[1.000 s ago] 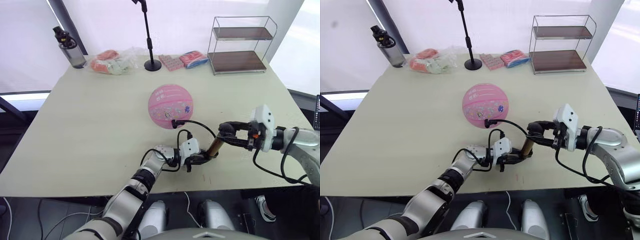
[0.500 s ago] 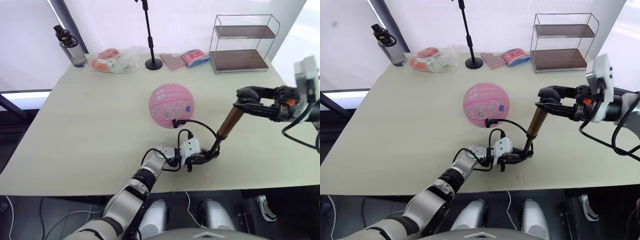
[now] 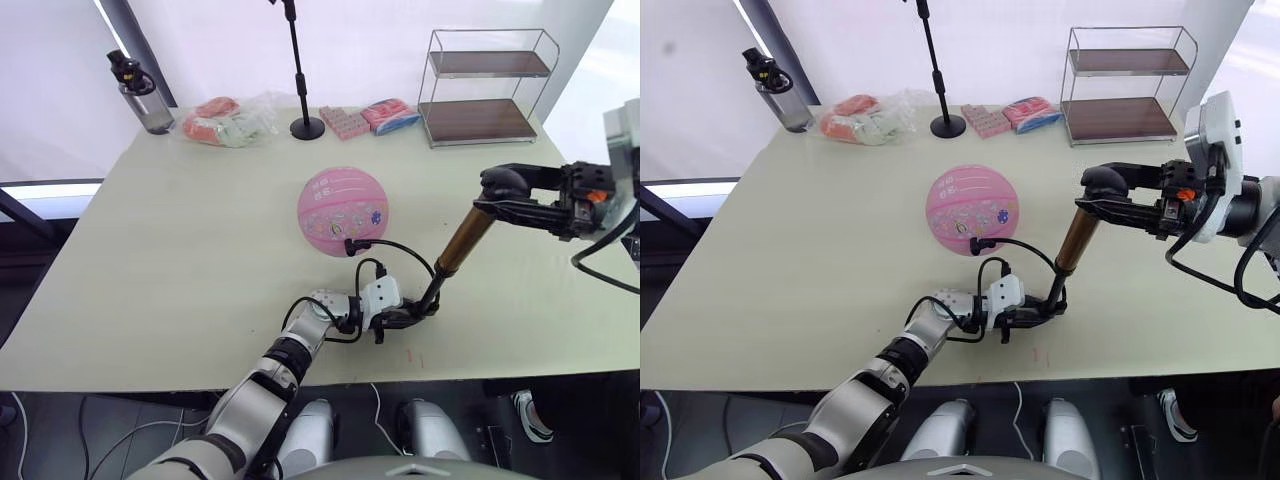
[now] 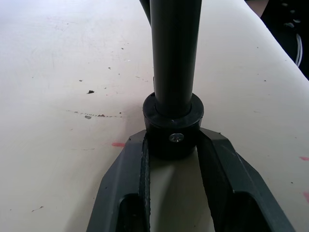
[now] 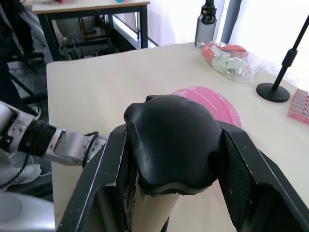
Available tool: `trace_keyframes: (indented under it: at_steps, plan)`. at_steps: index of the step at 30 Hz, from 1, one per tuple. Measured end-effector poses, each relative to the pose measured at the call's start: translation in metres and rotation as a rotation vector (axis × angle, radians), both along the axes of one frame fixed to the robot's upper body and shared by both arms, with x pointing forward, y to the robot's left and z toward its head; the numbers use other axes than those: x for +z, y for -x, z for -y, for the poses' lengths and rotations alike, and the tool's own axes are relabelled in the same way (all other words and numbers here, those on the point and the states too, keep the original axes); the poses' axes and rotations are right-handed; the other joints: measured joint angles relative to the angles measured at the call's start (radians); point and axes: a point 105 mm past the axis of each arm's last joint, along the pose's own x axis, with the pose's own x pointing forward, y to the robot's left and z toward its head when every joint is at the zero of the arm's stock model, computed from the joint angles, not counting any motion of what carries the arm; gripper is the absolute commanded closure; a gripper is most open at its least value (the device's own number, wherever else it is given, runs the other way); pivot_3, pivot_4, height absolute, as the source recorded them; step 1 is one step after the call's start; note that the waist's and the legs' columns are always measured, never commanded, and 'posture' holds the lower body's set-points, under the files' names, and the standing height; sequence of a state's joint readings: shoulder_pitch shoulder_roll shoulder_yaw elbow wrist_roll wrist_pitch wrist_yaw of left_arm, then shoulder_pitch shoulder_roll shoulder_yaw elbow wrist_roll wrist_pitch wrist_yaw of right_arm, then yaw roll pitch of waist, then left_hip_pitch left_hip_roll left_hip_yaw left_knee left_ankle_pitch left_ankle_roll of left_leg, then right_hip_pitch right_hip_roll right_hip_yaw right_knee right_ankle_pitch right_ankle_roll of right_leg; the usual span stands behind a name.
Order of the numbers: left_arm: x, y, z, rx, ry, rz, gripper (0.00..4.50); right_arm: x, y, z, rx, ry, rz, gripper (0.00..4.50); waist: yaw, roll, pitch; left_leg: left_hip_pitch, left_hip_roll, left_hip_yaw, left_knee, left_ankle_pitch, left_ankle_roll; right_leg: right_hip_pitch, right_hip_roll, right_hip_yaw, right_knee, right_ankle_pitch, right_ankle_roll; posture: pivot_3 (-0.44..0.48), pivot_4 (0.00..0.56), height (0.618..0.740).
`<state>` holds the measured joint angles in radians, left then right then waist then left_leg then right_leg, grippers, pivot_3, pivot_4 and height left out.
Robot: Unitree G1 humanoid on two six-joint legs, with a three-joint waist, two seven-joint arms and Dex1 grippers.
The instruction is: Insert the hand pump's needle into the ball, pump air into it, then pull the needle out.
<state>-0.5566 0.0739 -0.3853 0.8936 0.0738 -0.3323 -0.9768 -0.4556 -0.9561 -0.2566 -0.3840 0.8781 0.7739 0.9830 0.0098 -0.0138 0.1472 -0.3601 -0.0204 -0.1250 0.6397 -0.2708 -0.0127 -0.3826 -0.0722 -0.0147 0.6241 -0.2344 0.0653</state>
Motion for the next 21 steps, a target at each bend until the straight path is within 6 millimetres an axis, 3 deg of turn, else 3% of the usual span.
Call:
trace_keyframes:
  at_steps: [9, 17, 21]
  plan:
    - [-0.003, 0.001, -0.002, 0.008, -0.007, -0.004, 3.41, -0.070, -0.006, -0.008, 0.024, 0.096, -0.042, 2.62, -0.004, -0.003, -0.007, 0.001, 0.001, 0.000, 0.000, 0.000, 0.000, 0.001, 0.000, 0.000, 0.000, 0.000, 0.000, 0.000, 0.150, 0.731]
    - [-0.004, 0.001, -0.003, 0.013, -0.008, -0.005, 3.41, -0.113, -0.006, -0.012, 0.021, 0.147, -0.094, 2.62, -0.006, -0.006, -0.009, 0.002, 0.001, 0.000, -0.001, 0.000, 0.000, 0.001, 0.001, 0.000, 0.000, 0.000, 0.000, 0.000, 0.150, 0.731]
    - [-0.004, 0.001, -0.003, 0.014, -0.009, -0.005, 3.41, -0.121, -0.007, -0.013, 0.013, 0.143, -0.084, 2.62, -0.007, -0.005, -0.010, 0.002, 0.000, 0.000, -0.001, 0.000, 0.000, 0.001, 0.000, 0.001, 0.000, 0.000, 0.000, 0.000, 0.150, 0.731]
